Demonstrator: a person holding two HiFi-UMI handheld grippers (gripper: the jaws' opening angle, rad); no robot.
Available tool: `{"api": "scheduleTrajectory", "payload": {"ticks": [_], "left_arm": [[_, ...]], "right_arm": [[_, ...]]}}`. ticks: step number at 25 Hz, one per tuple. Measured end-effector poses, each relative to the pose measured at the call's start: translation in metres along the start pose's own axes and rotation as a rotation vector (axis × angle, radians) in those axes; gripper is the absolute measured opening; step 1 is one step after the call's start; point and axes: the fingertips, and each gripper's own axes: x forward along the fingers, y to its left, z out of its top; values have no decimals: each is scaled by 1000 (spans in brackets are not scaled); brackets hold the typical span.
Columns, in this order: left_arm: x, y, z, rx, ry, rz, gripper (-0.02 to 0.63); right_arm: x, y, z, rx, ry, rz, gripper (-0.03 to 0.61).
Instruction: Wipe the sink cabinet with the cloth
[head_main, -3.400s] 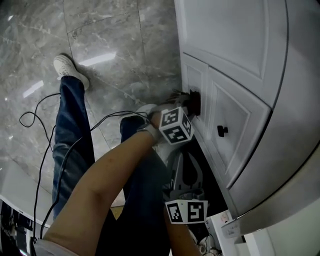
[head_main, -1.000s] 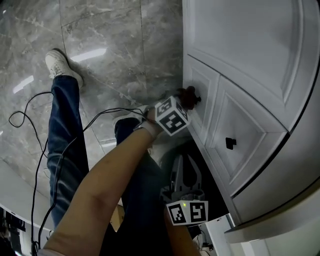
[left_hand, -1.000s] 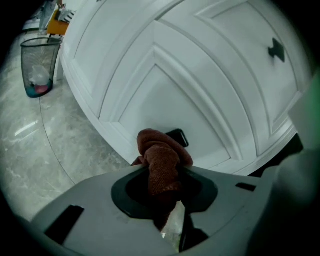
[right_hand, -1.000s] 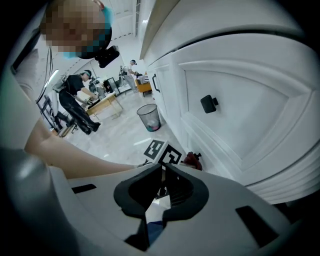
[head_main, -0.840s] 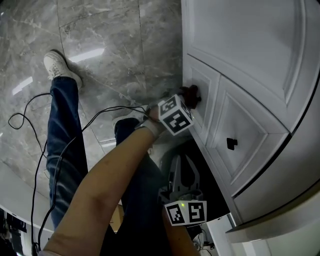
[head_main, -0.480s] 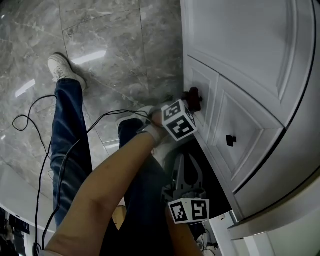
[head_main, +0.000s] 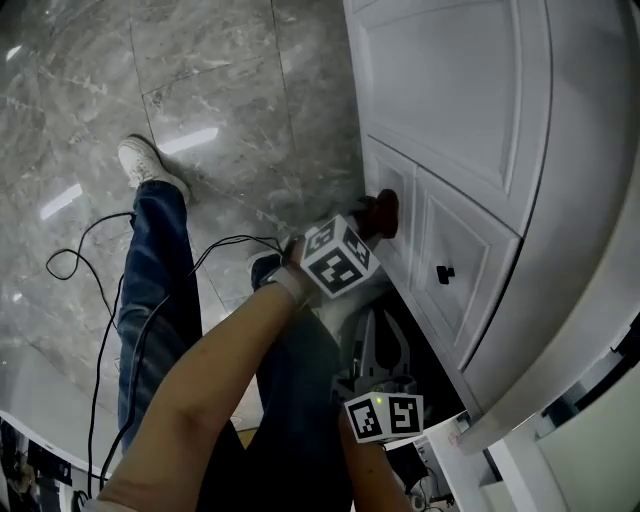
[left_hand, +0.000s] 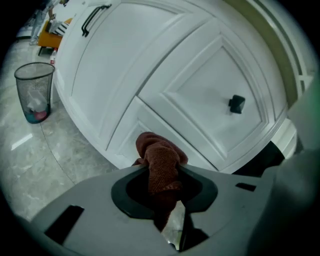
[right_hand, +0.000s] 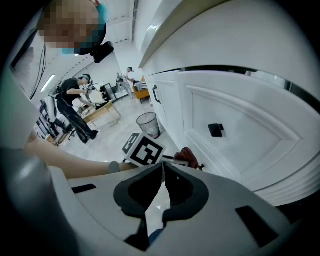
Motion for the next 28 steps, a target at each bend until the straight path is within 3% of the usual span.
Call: {"api": "scheduleTrajectory", "payload": {"ticks": [8,14,21,28], "left_arm": [[-121,-3,37,89,-104,70,103],[-222,19,83,223,-142,131,104],[-340,23,138,355,-155,113,104],[-446,22,194,423,-182,70,104]], "right_arm": [[-10,31,53,-25,-79,48,35],[2,78,98,1,-135,80,35],[-5,145,161,-5,-204,71,35],[-42,216,215,42,-304,8,35]]}}
